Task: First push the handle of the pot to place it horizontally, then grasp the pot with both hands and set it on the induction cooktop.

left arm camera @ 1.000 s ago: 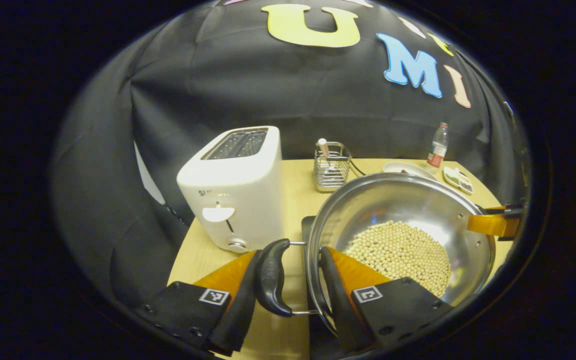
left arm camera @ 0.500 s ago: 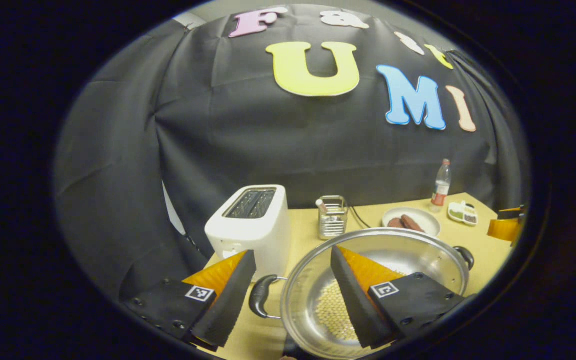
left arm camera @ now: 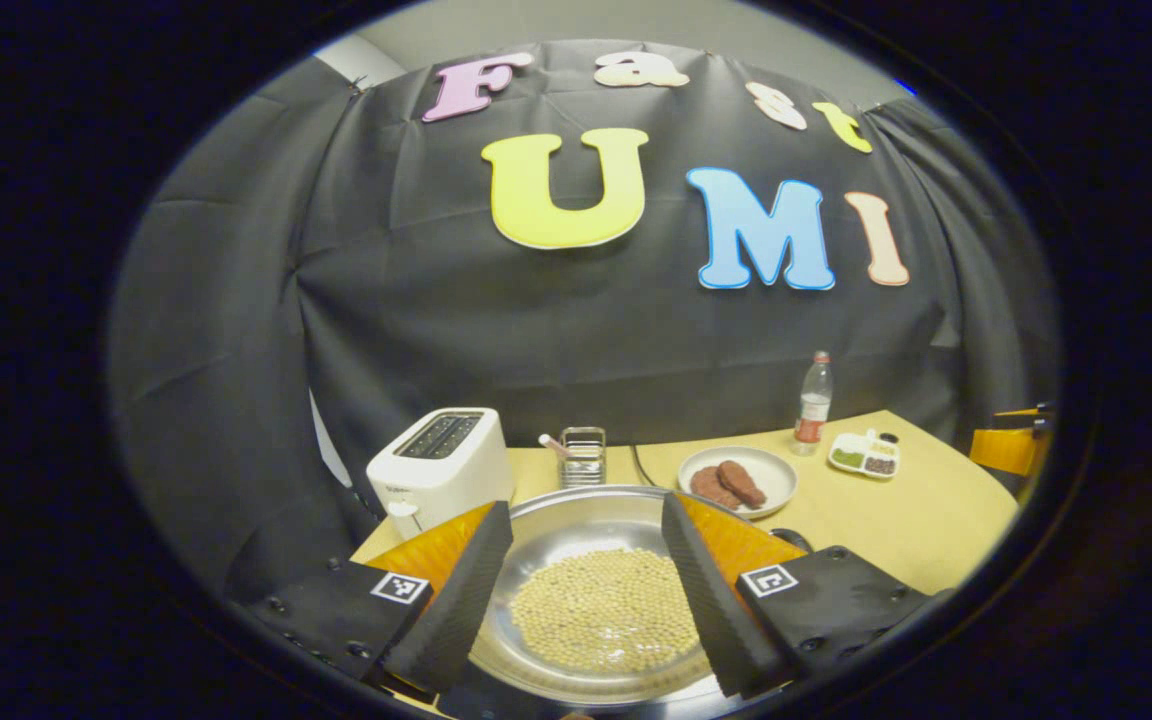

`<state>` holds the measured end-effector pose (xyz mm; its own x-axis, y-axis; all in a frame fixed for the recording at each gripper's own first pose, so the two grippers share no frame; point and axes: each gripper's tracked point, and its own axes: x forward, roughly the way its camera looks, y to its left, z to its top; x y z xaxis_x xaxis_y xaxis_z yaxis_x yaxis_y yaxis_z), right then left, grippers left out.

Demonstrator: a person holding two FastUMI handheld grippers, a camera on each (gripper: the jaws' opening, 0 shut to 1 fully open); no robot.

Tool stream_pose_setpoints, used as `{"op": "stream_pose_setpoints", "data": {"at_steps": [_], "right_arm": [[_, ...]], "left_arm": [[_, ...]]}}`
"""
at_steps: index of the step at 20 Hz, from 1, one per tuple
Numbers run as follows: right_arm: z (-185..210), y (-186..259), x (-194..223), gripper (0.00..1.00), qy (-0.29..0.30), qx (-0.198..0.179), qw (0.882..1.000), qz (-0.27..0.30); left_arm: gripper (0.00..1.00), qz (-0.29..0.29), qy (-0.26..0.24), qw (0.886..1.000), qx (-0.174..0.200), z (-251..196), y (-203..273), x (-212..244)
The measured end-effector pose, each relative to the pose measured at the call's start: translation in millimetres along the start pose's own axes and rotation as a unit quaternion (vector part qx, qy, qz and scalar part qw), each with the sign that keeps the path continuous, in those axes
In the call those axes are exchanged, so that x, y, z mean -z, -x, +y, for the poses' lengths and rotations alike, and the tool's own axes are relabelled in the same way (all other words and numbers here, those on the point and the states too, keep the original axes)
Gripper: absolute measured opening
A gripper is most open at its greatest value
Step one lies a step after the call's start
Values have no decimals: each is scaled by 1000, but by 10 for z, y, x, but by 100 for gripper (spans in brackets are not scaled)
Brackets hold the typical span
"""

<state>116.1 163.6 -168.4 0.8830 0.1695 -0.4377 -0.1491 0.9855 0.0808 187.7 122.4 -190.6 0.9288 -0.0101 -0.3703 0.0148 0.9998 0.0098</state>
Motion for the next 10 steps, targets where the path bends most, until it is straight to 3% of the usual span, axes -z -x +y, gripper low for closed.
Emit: {"op": "stream_pose_setpoints", "data": {"at_steps": [10], "right_arm": [[-886, 909, -238, 97, 20, -8, 998, -55]], "left_arm": [[98, -59, 4, 998, -3, -1103, 1051, -457]]}}
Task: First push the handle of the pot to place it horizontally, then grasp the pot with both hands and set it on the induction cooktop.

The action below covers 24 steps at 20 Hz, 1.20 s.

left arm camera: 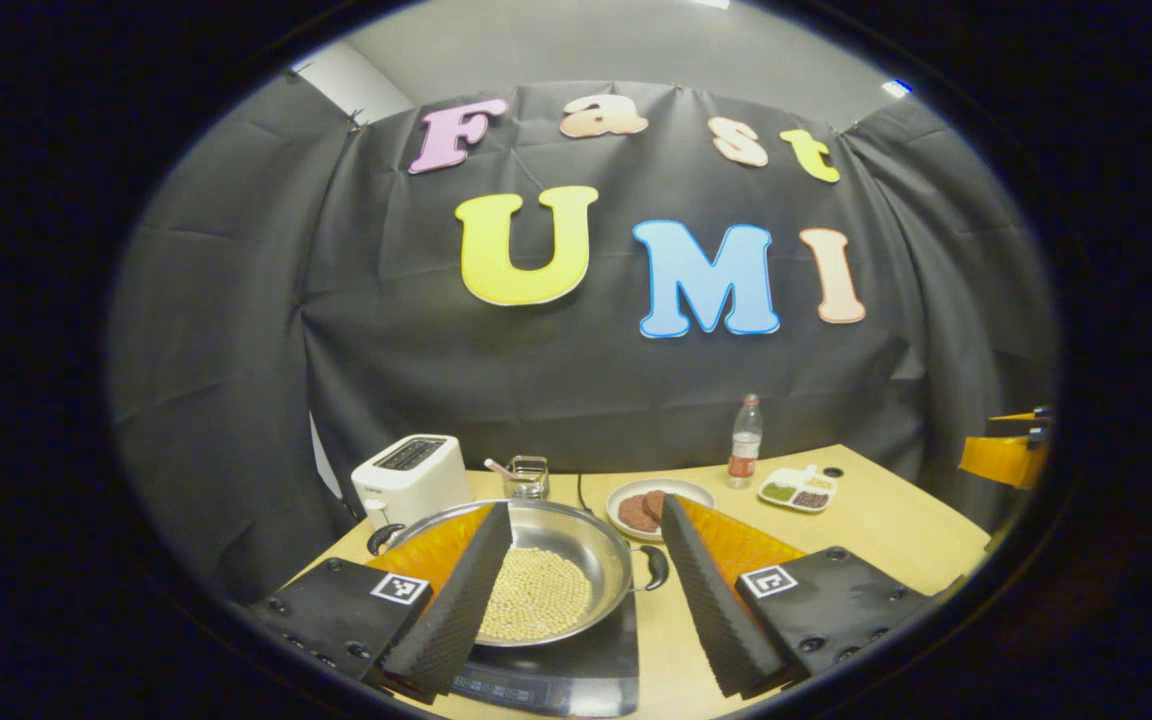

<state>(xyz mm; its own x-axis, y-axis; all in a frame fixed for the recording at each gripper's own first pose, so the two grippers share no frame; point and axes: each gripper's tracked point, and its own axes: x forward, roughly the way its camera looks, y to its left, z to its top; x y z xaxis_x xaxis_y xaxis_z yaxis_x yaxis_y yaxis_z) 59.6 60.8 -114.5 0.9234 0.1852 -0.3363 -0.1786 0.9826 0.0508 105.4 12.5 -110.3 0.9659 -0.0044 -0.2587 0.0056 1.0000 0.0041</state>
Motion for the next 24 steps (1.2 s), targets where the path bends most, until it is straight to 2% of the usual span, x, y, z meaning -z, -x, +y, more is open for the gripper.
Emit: {"op": "stream_pose_setpoints", "data": {"at_steps": [1, 4, 9, 15, 17, 19, 20, 21, 23, 24], "right_arm": [[-62, 88, -35, 97, 0, -1, 1000, -7], [-190, 331, -116, 97, 0, -9, 1000, -22], [-336, 709, -312, 97, 1, 0, 998, -57], [-363, 1076, -585, 97, 5, 17, 993, -113], [-354, 1195, -622, 97, 3, 23, 992, -121], [-365, 1298, -657, 97, 0, 31, 991, -127], [-360, 1349, -664, 97, -3, 34, 991, -127], [-342, 1399, -668, 97, -6, 35, 991, -129], [-338, 1469, -657, 97, -8, 39, 991, -129], [-336, 1501, -655, 97, -7, 40, 991, -129]], "left_arm": [[100, -7, -4, 1000, -2, -87, 115, -67], [97, -29, -8, 1000, -8, -256, 426, -263], [100, -66, -11, 998, -7, -413, 882, -553], [100, -102, -13, 995, -4, -382, 1341, -810], [92, -108, -14, 994, -5, -340, 1472, -885], [100, -125, -13, 992, -9, -283, 1620, -983], [92, -132, -13, 991, -12, -260, 1674, -1027], [97, -138, -14, 990, -15, -229, 1740, -1060], [92, -151, -21, 988, -21, -176, 1866, -1123], [97, -156, -25, 987, -22, -172, 1916, -1137]]}}
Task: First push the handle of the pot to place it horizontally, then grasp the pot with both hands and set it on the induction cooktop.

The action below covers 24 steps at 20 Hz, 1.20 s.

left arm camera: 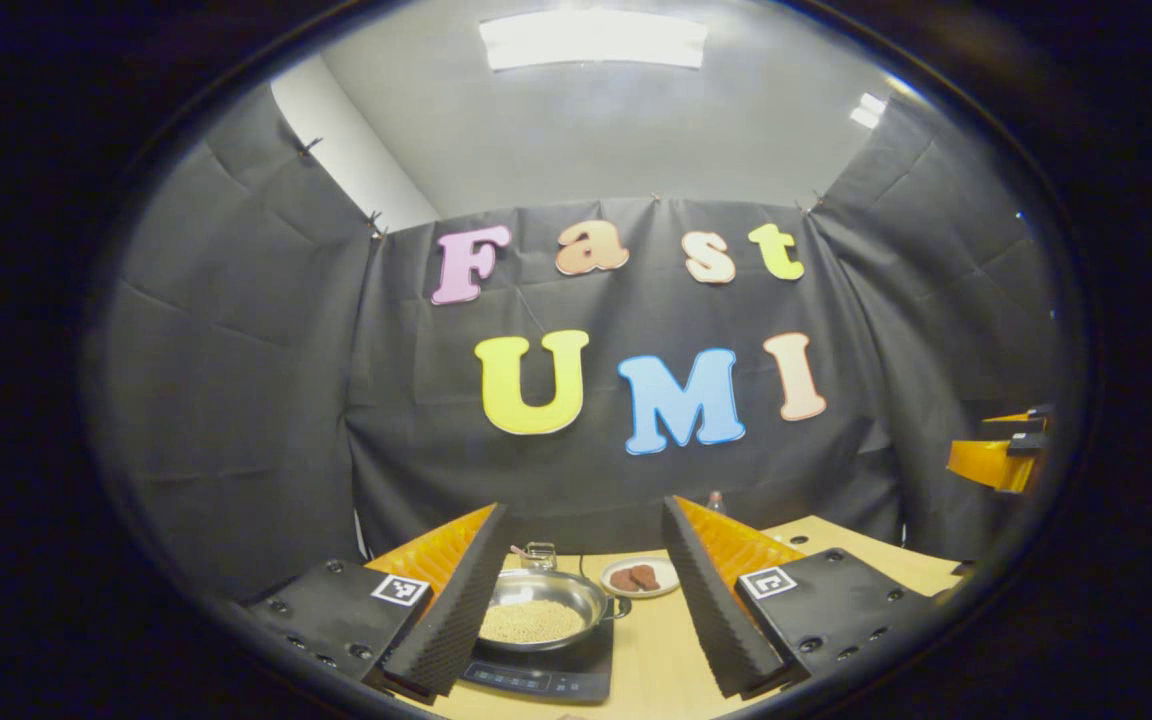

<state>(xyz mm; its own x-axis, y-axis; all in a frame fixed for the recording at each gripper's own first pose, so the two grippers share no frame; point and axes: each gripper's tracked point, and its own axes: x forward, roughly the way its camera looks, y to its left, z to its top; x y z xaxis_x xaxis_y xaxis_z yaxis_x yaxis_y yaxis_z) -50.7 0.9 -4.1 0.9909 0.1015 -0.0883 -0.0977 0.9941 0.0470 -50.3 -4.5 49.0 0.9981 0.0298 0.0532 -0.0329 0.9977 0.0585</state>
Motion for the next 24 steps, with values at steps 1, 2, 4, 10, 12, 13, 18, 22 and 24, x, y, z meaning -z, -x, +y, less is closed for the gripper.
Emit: {"op": "stream_pose_setpoints", "data": {"at_steps": [1, 2, 4, 10, 12, 13, 18, 22, 24], "right_arm": [[5, 22, -5, 97, 1, 2, 1000, 0], [13, 45, -9, 97, 1, 3, 1000, -1], [34, 90, -28, 97, -1, 2, 1000, -2], [81, 168, -56, 97, -2, 6, 1000, -6], [97, 187, -64, 97, -2, 7, 1000, -6], [106, 198, -68, 97, -2, 8, 1000, -6], [155, 232, -75, 97, 1, 10, 1000, -9], [241, 269, -84, 97, -1, 5, 1000, -10], [275, 277, -96, 97, 2, 5, 1000, -12]], "left_arm": [[96, -4, -3, 1000, -1, 15, 42, -33], [100, -7, -3, 1000, -2, 24, 84, -55], [100, -5, -1, 1000, -4, 54, 183, -38], [97, -10, -1, 1000, -1, 104, 276, -70], [97, -8, 1, 1000, -2, 145, 269, -38], [97, -6, 2, 1000, -3, 176, 276, -30], [97, 0, 5, 1000, -1, 254, 280, 30], [97, 0, 4, 1000, 1, 339, 297, 36], [97, 2, 6, 1000, 1, 384, 310, 45]]}}
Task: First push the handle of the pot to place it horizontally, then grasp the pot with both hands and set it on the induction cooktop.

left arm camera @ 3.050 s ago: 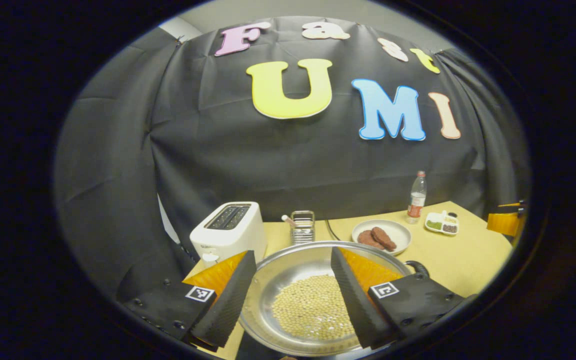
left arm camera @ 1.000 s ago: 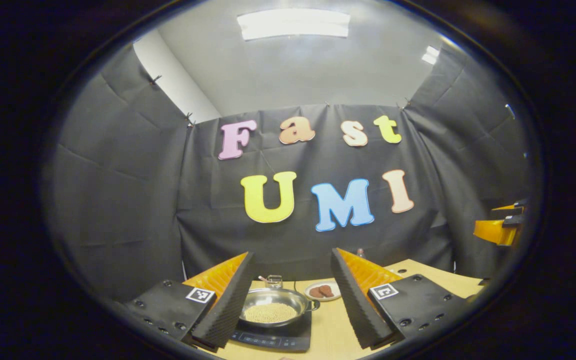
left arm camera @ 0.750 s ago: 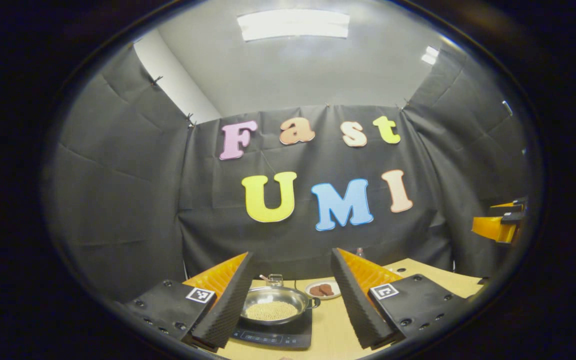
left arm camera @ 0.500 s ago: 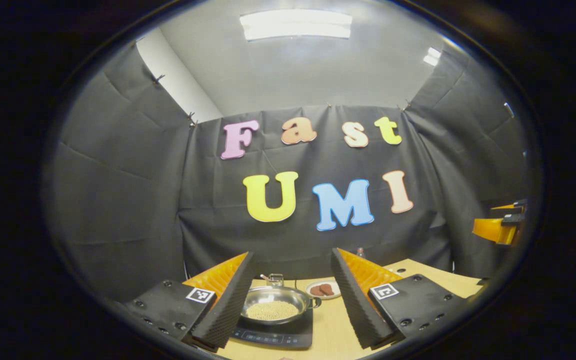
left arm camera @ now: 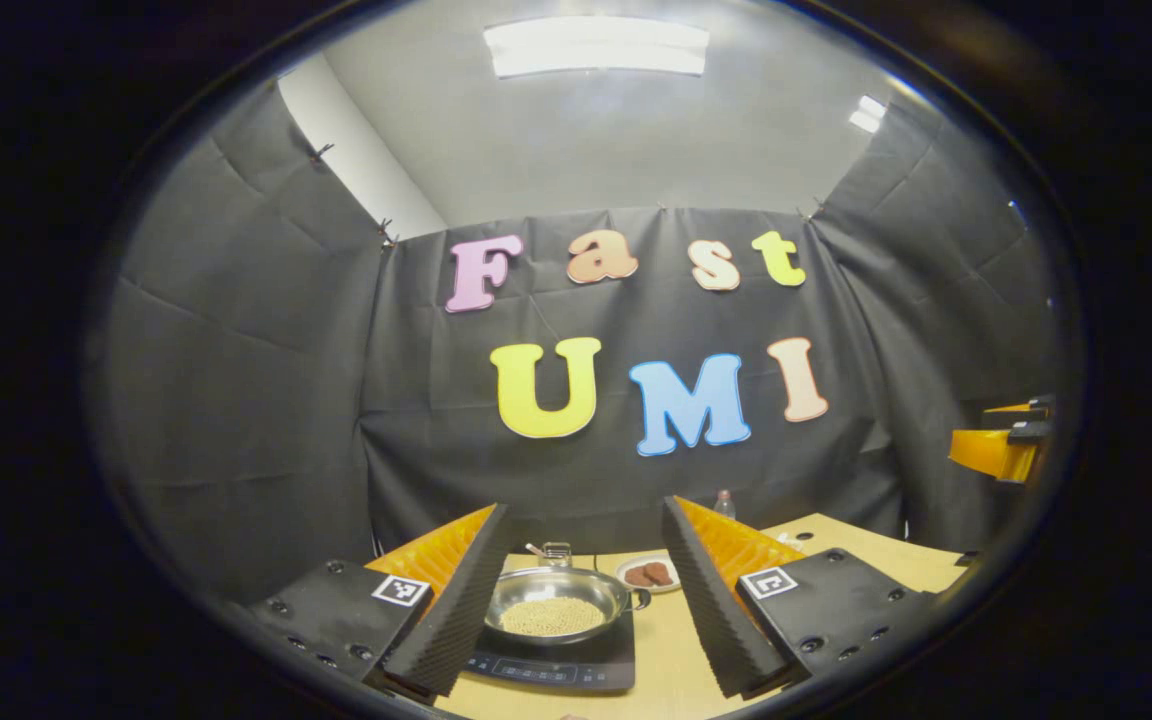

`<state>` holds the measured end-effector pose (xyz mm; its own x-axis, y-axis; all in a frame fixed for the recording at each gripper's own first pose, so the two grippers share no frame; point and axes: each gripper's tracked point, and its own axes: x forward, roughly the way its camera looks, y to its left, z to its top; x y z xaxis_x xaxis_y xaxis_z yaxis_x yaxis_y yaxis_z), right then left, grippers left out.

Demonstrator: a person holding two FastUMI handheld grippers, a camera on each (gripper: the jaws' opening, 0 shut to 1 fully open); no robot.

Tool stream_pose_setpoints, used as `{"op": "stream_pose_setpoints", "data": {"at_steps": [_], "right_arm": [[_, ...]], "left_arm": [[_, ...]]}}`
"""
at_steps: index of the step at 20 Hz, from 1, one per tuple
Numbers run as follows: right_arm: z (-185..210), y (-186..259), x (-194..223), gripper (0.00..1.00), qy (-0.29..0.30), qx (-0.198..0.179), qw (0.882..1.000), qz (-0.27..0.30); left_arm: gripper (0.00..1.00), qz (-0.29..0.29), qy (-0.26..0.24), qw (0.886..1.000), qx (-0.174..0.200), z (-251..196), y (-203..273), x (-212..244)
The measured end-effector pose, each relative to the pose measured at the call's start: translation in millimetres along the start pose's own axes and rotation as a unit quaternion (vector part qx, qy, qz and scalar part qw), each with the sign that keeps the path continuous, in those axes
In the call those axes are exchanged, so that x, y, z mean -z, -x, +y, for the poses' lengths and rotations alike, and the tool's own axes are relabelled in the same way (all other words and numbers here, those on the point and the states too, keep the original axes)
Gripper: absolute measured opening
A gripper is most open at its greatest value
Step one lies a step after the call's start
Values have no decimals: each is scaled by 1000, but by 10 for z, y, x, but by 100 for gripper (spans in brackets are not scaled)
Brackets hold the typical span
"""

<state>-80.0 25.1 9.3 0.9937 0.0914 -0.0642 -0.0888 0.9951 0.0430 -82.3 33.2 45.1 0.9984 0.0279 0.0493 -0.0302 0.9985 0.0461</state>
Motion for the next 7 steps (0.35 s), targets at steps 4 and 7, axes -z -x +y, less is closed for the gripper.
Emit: {"op": "stream_pose_setpoints", "data": {"at_steps": [4, 7], "right_arm": [[96, 18, 22, 97, 5, -3, 1000, 3], [139, 36, 14, 97, 5, 0, 1000, 3]], "left_arm": [[97, 1, 3, 1000, -3, 126, 28, 20], [97, 1, 3, 1000, -2, 196, 35, 21]]}}
